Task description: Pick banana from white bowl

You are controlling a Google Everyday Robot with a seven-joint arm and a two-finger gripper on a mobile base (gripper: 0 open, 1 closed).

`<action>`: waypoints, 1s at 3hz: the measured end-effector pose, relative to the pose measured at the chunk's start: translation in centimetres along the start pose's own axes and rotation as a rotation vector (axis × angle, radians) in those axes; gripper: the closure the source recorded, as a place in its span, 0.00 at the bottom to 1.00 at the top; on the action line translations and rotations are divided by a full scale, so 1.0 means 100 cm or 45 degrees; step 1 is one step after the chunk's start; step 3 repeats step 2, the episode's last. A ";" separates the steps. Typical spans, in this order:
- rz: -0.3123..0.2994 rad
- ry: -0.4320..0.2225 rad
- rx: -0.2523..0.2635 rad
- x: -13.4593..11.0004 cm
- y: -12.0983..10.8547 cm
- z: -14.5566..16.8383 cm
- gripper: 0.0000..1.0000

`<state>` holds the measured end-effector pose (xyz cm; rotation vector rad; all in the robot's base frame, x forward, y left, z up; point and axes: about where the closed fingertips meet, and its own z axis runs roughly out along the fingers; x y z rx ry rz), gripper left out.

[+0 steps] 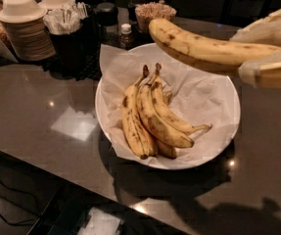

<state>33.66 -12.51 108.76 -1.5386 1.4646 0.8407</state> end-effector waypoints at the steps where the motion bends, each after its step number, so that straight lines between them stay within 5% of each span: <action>1: -0.038 0.009 -0.070 -0.011 -0.001 0.030 1.00; 3: -0.038 0.009 -0.070 -0.011 -0.001 0.030 1.00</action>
Offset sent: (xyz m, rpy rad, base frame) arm 0.0004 0.0242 -0.0048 -0.0142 0.0049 0.0556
